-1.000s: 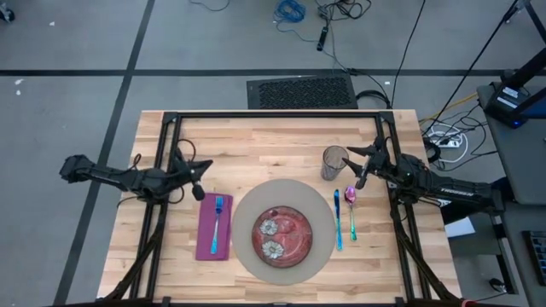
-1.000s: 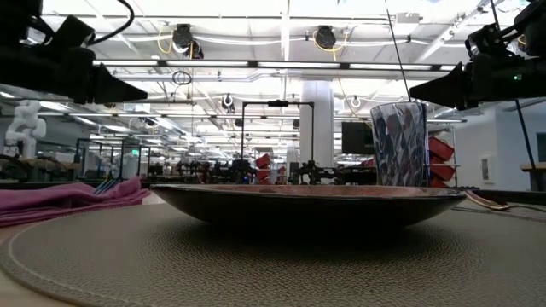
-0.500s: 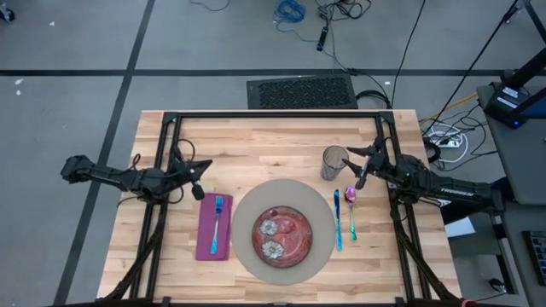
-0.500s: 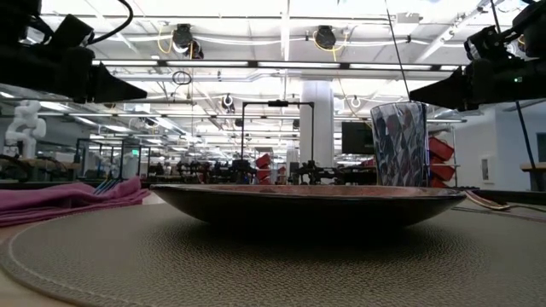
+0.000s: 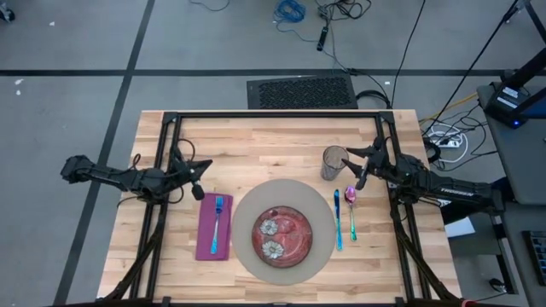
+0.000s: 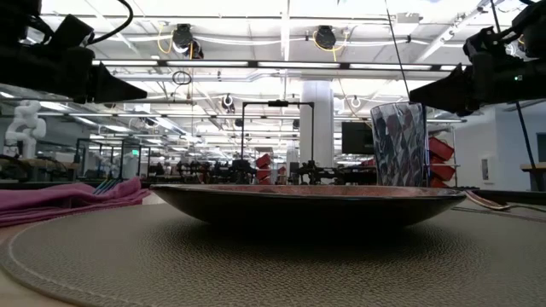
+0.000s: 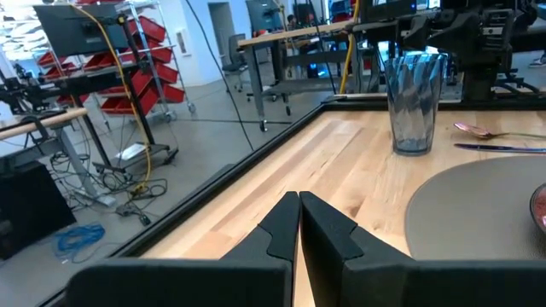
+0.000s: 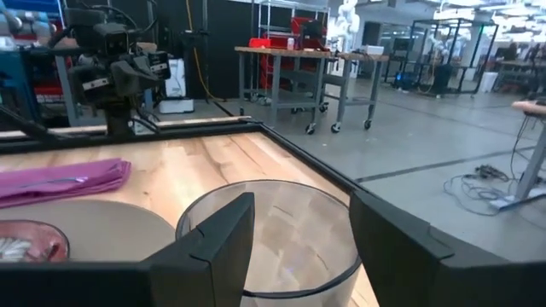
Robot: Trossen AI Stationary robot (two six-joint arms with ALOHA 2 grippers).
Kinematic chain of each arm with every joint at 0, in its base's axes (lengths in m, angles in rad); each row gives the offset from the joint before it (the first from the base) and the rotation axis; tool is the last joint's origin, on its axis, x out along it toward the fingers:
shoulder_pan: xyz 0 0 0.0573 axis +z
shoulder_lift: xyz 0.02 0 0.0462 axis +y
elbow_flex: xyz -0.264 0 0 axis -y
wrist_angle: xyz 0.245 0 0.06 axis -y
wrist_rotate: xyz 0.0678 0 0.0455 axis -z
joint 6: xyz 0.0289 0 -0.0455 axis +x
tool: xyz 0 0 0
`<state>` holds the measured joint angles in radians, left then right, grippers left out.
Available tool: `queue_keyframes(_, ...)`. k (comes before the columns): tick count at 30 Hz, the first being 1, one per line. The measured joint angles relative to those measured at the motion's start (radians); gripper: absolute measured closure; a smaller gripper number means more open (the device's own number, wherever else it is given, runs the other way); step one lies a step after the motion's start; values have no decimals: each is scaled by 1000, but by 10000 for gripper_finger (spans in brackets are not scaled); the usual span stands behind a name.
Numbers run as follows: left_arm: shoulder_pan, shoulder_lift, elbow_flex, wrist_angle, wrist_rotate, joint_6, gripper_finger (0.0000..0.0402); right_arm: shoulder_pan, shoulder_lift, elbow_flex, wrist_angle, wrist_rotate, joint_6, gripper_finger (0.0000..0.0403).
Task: Set table place
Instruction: Return to Home Position
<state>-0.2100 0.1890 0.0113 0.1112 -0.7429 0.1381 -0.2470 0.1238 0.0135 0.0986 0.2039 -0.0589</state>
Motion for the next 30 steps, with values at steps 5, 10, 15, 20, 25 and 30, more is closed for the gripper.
queue_keyframes(5, 0, 0, 0, 0, 0, 0, 402, 0, 0, 0, 0, 0, 20, 222)
queue_keyframes(10, 0, 0, 0, 0, 0, 0, 402, 0, 0, 0, 0, 0, 21, 222)
queue_keyframes(15, 0, 0, 0, 0, 0, 0, 402, 0, 0, 0, 0, 0, 21, 222)
queue_keyframes(20, 0, 0, 1, 0, 0, 0, 402, 0, 0, 0, 0, 1, 19, 222)
queue_keyframes(25, 0, 0, 1, 0, 0, 0, 402, 0, 0, 0, 0, 1, 18, 222)
queue_keyframes(30, 0, 0, 1, 0, 0, 0, 402, 0, 0, 0, 0, 1, 18, 222)
